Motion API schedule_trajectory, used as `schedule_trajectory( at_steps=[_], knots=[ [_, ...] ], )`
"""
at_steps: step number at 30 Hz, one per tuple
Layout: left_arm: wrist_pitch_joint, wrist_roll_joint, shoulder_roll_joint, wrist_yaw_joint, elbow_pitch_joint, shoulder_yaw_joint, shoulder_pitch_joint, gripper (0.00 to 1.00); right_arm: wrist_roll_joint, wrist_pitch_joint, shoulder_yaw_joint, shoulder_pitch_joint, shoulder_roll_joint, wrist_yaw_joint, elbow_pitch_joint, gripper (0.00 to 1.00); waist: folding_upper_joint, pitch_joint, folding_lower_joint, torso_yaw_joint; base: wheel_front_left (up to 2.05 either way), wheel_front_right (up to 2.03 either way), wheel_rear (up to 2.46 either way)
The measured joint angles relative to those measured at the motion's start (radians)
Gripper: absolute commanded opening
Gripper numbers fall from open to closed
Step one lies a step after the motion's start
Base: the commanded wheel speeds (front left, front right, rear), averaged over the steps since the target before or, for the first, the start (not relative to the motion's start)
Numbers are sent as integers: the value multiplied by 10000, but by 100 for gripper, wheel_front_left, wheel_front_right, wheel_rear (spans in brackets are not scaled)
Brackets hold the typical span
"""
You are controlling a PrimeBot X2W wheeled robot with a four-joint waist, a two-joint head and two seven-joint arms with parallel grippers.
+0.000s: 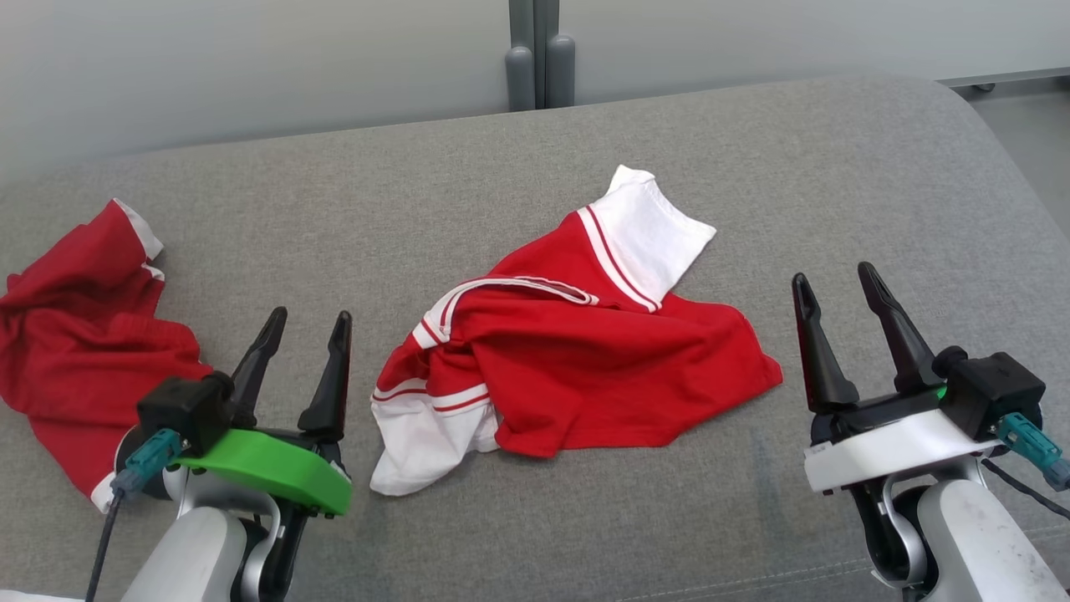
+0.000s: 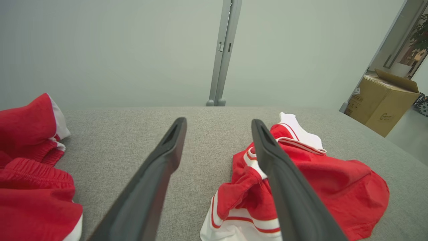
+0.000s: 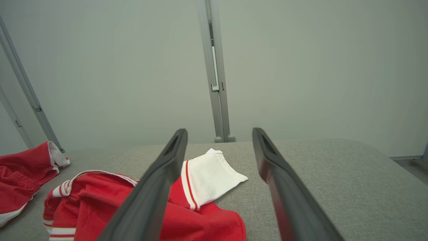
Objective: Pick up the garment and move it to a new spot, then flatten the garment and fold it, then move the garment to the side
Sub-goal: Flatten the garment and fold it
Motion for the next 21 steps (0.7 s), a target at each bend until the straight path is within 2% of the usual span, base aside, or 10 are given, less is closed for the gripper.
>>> schedule_trajectory(
  at_steps=[12, 21],
  knots=[
    [-58, 182, 123, 127, -681, 301, 337, 100, 2, 0, -198, 6, 10, -94, -196, 100, 0, 80, 0, -20, 0, 0, 0],
    [-59, 282, 161, 125, -1202, 196, 451, 100, 537, 42, -407, 577, 38, -151, 639, 100, 0, 269, 0, 34, 0, 0, 0]
  ],
)
